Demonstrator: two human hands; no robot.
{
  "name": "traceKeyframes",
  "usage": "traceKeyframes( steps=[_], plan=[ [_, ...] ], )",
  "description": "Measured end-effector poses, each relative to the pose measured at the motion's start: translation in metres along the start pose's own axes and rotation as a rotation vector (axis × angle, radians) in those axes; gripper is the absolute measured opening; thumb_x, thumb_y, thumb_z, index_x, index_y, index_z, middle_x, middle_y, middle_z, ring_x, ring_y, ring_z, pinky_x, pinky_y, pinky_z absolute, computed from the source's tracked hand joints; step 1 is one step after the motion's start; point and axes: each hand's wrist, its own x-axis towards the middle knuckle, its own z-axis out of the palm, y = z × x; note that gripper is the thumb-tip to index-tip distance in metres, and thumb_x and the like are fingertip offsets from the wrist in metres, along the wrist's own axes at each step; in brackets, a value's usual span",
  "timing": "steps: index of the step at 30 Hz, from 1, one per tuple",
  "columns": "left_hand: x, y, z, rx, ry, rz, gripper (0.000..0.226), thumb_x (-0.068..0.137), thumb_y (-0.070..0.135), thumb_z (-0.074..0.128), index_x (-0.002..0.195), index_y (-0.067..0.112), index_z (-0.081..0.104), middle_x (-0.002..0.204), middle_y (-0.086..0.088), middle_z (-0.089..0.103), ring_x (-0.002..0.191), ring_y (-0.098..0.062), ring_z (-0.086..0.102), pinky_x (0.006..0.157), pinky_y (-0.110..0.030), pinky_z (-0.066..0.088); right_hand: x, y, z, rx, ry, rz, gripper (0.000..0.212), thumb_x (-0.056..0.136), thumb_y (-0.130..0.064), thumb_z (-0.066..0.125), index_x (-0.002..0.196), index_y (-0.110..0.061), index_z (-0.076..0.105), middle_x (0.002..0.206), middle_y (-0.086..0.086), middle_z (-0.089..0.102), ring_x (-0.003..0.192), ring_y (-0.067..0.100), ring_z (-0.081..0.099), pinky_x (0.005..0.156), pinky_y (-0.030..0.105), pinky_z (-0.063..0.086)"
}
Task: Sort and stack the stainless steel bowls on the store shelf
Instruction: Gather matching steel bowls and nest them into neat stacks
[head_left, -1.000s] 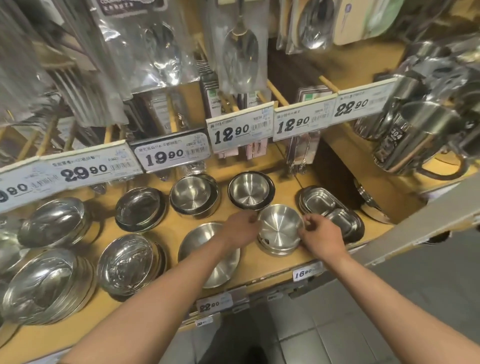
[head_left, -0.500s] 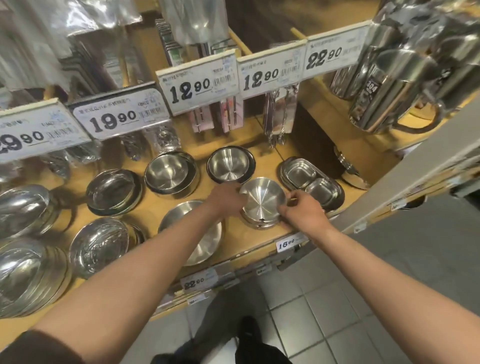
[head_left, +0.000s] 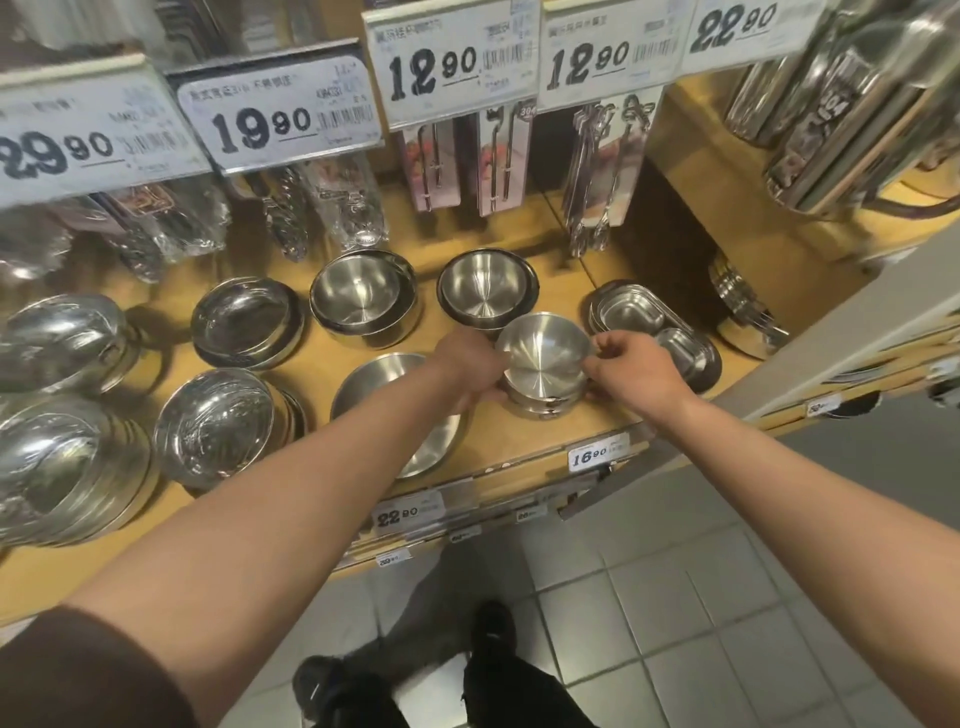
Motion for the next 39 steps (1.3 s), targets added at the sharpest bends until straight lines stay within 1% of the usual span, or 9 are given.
traceKeyframes(
  steps=[9, 12, 15, 18, 21, 26, 32, 36, 39],
  plan=[
    [0.004, -0.005, 0.006, 0.035, 0.052, -0.019, 0.016, 0.099, 0.018, 0.061, 0.088, 0.008, 0.064, 0.087, -0.005, 0.066, 0.092, -0.030, 0.073, 0.085, -0.043, 0.062, -0.014, -0.005, -0.001, -0.192, 0.051, -0.186, 0.020, 0.093, -0.014, 0.064, 0.110, -0.008, 0.073, 0.096, 0.013, 0.075, 0.093, 0.030, 0.071, 0.092, 0.048, 0.055],
    [0.004, -0.004, 0.006, 0.029, 0.063, -0.025, 0.018, 0.100, 0.019, 0.060, 0.091, 0.004, 0.065, 0.100, -0.012, 0.070, 0.095, -0.031, 0.073, 0.084, -0.042, 0.063, -0.014, -0.005, -0.001, -0.185, 0.062, -0.174, 0.020, 0.093, -0.014, 0.065, 0.109, -0.005, 0.073, 0.099, 0.015, 0.075, 0.096, 0.032, 0.070, 0.094, 0.048, 0.054],
    [0.005, -0.003, 0.006, 0.040, 0.059, -0.029, 0.019, 0.100, 0.020, 0.059, 0.091, 0.003, 0.064, 0.096, -0.010, 0.069, 0.094, -0.031, 0.074, 0.083, -0.042, 0.063, -0.013, -0.004, -0.001, -0.174, 0.063, -0.155, 0.018, 0.093, -0.013, 0.066, 0.106, -0.002, 0.072, 0.099, 0.018, 0.074, 0.097, 0.035, 0.069, 0.093, 0.049, 0.054],
    [0.006, -0.004, 0.007, 0.022, 0.063, -0.043, 0.020, 0.100, 0.022, 0.060, 0.084, 0.009, 0.062, 0.082, -0.002, 0.064, 0.077, -0.024, 0.072, 0.086, -0.043, 0.062, -0.012, -0.003, -0.001, -0.171, 0.070, -0.144, 0.018, 0.092, -0.012, 0.065, 0.104, 0.000, 0.072, 0.097, 0.020, 0.074, 0.097, 0.036, 0.068, 0.094, 0.049, 0.053],
    [0.006, -0.003, 0.009, -0.024, 0.074, -0.058, 0.019, 0.100, 0.022, 0.061, 0.099, 0.003, 0.064, 0.082, -0.003, 0.062, 0.066, -0.016, 0.067, 0.087, -0.043, 0.062, -0.007, -0.001, 0.000, -0.158, 0.069, -0.137, 0.018, 0.091, -0.011, 0.064, 0.103, 0.001, 0.072, 0.096, 0.020, 0.073, 0.096, 0.037, 0.068, 0.094, 0.050, 0.054],
    [0.004, 0.002, 0.013, 0.031, 0.073, -0.026, 0.011, 0.100, 0.013, 0.057, 0.102, 0.003, 0.056, 0.097, -0.012, 0.063, 0.083, -0.027, 0.065, 0.087, -0.040, 0.062, 0.003, 0.000, -0.005, -0.124, 0.056, -0.122, 0.013, 0.091, -0.014, 0.064, 0.098, -0.009, 0.074, 0.093, 0.016, 0.076, 0.092, 0.033, 0.071, 0.093, 0.050, 0.055],
    [-0.004, 0.000, 0.014, -0.011, 0.061, -0.041, 0.018, 0.099, 0.012, 0.058, 0.108, -0.002, 0.066, 0.085, -0.007, 0.065, 0.086, -0.027, 0.070, 0.092, -0.044, 0.059, 0.003, 0.006, -0.004, -0.095, 0.049, -0.120, 0.012, 0.090, -0.014, 0.065, 0.097, -0.016, 0.074, 0.092, 0.010, 0.076, 0.092, 0.030, 0.071, 0.092, 0.050, 0.056],
    [-0.022, 0.004, 0.015, 0.004, 0.049, -0.031, 0.019, 0.100, 0.014, 0.055, 0.081, 0.013, 0.055, 0.095, -0.012, 0.063, 0.090, -0.027, 0.064, 0.093, -0.046, 0.059, -0.003, 0.003, -0.006, -0.102, 0.036, -0.063, 0.040, 0.093, -0.022, 0.065, 0.132, -0.013, 0.063, 0.113, 0.006, 0.073, 0.106, 0.027, 0.068, 0.103, 0.045, 0.050],
    [-0.049, -0.003, -0.001, -0.022, 0.122, 0.024, 0.017, 0.099, 0.030, 0.058, 0.092, 0.015, 0.063, 0.088, 0.005, 0.064, 0.094, -0.022, 0.067, 0.095, -0.046, 0.057, -0.024, -0.006, -0.010, -0.157, 0.193, -0.097, 0.051, 0.094, -0.033, 0.064, 0.141, -0.015, 0.055, 0.118, -0.002, 0.066, 0.112, 0.017, 0.061, 0.095, 0.027, 0.042]
  ],
)
